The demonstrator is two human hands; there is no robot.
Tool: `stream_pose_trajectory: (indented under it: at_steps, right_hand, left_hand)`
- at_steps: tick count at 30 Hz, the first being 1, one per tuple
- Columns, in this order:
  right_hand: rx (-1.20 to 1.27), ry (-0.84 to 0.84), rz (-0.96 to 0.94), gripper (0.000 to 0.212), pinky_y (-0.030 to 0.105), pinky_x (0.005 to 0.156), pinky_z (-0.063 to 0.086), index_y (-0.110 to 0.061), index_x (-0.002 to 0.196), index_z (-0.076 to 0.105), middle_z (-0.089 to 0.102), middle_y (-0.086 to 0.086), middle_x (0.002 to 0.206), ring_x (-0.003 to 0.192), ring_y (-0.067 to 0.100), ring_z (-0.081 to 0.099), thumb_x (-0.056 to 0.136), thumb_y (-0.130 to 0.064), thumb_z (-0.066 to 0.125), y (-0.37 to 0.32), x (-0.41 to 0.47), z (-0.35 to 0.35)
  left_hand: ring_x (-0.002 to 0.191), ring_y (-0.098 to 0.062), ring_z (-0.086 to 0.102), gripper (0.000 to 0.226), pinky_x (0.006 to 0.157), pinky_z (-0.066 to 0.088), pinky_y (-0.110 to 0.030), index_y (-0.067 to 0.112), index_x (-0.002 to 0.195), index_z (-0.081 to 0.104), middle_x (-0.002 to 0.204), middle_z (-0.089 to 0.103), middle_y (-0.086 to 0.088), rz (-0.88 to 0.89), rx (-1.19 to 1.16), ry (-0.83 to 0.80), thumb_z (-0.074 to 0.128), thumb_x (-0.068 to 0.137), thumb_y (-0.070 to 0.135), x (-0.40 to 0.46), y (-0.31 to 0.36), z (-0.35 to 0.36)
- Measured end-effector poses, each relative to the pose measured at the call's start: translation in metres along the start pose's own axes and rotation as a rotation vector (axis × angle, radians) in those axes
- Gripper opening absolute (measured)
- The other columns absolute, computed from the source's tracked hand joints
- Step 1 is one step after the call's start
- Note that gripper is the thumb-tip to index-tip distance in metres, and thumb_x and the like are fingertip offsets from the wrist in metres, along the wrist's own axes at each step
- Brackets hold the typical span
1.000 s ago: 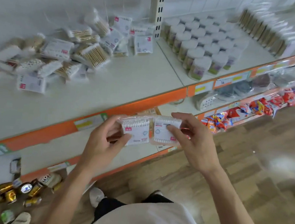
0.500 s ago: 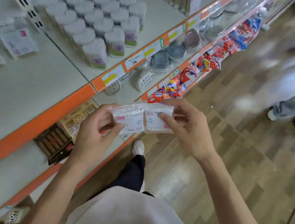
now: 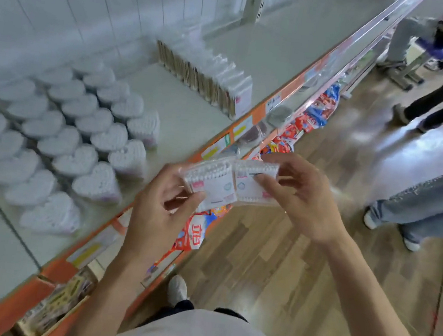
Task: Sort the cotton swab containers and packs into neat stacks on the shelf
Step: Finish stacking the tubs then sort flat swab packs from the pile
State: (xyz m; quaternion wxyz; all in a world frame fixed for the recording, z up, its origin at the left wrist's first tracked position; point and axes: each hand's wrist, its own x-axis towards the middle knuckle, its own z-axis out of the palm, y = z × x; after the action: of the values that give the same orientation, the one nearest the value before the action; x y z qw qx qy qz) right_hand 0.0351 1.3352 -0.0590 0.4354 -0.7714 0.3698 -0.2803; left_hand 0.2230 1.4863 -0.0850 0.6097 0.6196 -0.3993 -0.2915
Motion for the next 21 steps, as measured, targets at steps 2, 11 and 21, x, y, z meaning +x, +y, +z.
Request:
stream_pose_trajectory:
  at_steps: [2,11,21]
  right_hand:
    - [0.007,0.014,-0.022,0.022,0.048,0.081,0.059,-0.028,0.113,0.068,0.074,-0.001,0.097,0.086,0.021,0.071,0.092,-0.025,0.074,0.003,0.023,-0.01]
    - [0.082,-0.092,-0.107,0.023,0.043,0.085,0.057,-0.03,0.113,0.068,0.071,0.002,0.095,0.086,0.02,0.07,0.09,-0.028,0.074,0.043,0.127,-0.03]
    - [0.212,-0.354,-0.304,0.024,0.031,0.077,0.055,-0.029,0.11,0.069,0.055,-0.013,0.064,0.066,0.013,0.068,0.089,-0.017,0.076,0.081,0.309,-0.088]
  left_hand:
    - [0.1,-0.001,0.07,0.037,0.08,0.05,-0.012,0.03,0.11,0.059,0.104,0.072,0.021,0.026,0.033,-0.012,0.074,0.087,0.004,0.025,0.004,0.009]
    - [0.101,-0.003,0.07,0.032,0.08,0.054,-0.016,0.021,0.113,0.059,0.106,0.073,0.016,0.002,0.176,0.077,0.075,0.087,0.013,0.106,-0.002,0.047]
    - [0.087,-0.006,0.073,0.032,0.073,0.055,-0.017,0.014,0.112,0.061,0.095,0.074,0.004,0.032,0.28,0.429,0.076,0.085,0.01,0.224,0.021,0.131]
